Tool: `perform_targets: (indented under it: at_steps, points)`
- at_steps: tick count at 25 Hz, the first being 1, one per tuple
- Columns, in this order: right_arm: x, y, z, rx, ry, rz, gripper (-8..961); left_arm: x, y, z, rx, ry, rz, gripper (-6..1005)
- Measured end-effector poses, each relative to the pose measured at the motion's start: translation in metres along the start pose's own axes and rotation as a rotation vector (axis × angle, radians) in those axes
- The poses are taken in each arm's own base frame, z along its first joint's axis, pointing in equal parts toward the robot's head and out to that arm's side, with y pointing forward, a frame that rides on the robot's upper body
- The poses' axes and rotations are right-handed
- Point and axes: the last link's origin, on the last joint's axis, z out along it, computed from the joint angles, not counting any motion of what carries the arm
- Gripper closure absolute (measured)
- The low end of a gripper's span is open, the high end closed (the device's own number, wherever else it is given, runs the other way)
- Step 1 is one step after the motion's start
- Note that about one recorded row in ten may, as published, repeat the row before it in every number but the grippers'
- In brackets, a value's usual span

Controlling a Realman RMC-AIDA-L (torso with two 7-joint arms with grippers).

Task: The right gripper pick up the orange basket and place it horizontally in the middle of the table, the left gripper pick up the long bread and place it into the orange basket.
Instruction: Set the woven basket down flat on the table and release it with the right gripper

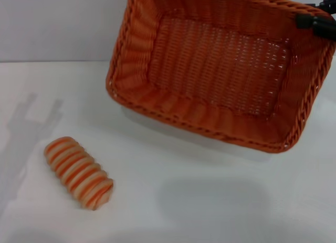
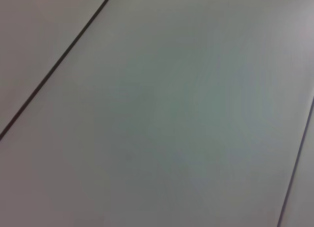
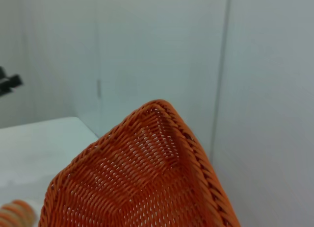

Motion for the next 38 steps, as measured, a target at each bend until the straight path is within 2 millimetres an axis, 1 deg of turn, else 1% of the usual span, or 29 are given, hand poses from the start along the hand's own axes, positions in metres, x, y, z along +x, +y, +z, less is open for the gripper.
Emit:
perform_targets:
  at_steps: [8, 14, 18, 25, 30, 35, 38]
  points:
    - [-0.015, 0.017, -0.010, -0.128, -0.007, -0.065, 790, -0.001, 0.000, 0.002, -0.002, -0.002, -0.002, 203]
    - [-0.013, 0.025, -0.013, -0.216, 0.039, -0.075, 784, -0.002, 0.001, 0.001, 0.001, -0.006, -0.009, 203]
    - [-0.007, 0.030, -0.011, -0.269, 0.096, -0.082, 780, -0.003, 0.001, 0.001, 0.001, -0.011, -0.013, 203]
    - [0.014, 0.039, 0.005, -0.401, 0.170, -0.050, 774, -0.004, 0.002, 0.000, 0.004, -0.012, -0.021, 203]
    - [0.025, 0.035, 0.014, -0.439, 0.158, -0.045, 769, -0.006, 0.003, 0.001, 0.007, -0.012, -0.033, 203]
    - [0.037, 0.030, 0.025, -0.438, 0.152, -0.038, 764, -0.009, 0.005, 0.000, 0.012, -0.013, -0.042, 203]
    - [0.041, 0.028, 0.029, -0.432, 0.146, -0.047, 762, -0.009, 0.005, 0.000, 0.014, -0.014, -0.043, 203]
